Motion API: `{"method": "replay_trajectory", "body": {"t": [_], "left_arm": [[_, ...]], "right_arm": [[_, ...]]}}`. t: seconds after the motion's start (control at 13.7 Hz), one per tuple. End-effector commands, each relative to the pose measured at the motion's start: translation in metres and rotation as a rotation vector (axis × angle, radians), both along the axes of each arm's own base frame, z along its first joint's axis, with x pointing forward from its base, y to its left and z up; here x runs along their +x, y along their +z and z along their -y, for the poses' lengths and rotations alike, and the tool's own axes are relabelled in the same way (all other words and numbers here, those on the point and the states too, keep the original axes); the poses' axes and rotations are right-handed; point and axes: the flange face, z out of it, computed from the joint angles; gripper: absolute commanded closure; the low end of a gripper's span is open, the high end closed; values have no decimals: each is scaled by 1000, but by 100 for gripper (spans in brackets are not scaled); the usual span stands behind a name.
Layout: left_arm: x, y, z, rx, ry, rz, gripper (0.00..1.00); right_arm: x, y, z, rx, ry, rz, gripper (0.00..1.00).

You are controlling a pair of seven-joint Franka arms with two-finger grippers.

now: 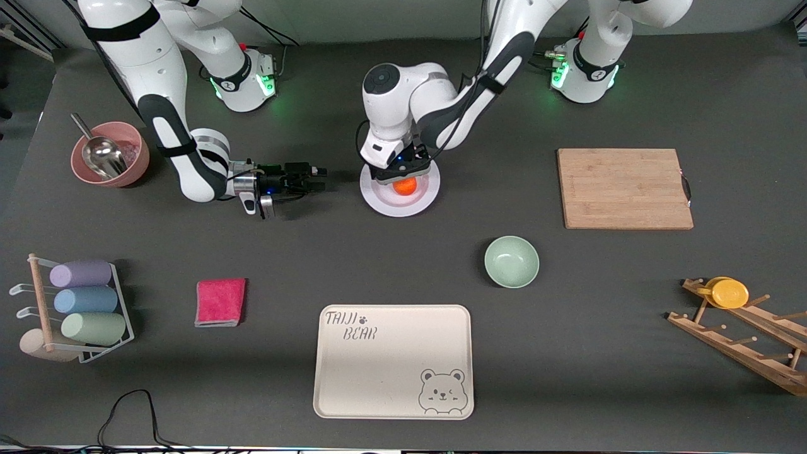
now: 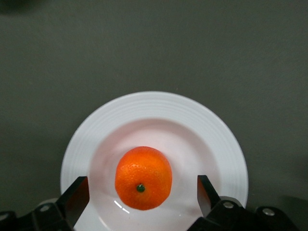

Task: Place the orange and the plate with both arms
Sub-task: 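Lower the orange onto the white plate and open the left gripper, then raise the left gripper away while the right gripper grips the plate rim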

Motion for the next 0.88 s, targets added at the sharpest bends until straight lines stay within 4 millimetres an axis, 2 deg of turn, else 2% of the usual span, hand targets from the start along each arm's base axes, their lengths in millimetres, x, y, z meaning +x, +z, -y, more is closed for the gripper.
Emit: {"method": "replay_trajectory", "body": {"t": [0.0, 0.15, 0.29, 0.51, 0.66, 0.8], "left_arm": [[11, 70, -28, -3, -35, -41, 0], [30, 99, -56, -3, -47, -72, 0], [65, 131, -103, -8, -48, -95, 0], [123, 193, -212, -50, -49, -133, 0], [145, 226, -279, -56, -31, -113, 0], [161, 249, -336, -51, -9, -92, 0]], "right_arm": [[1, -10, -14, -27, -24, 54, 1], [1, -14, -26, -19, -50, 49, 1], [2, -15, -37, -8, -76, 49, 1], [0, -16, -53, 1, -99, 48, 1], [-2, -18, -63, 8, -106, 58, 1], [-7, -26, -69, 8, -113, 88, 1]]}}
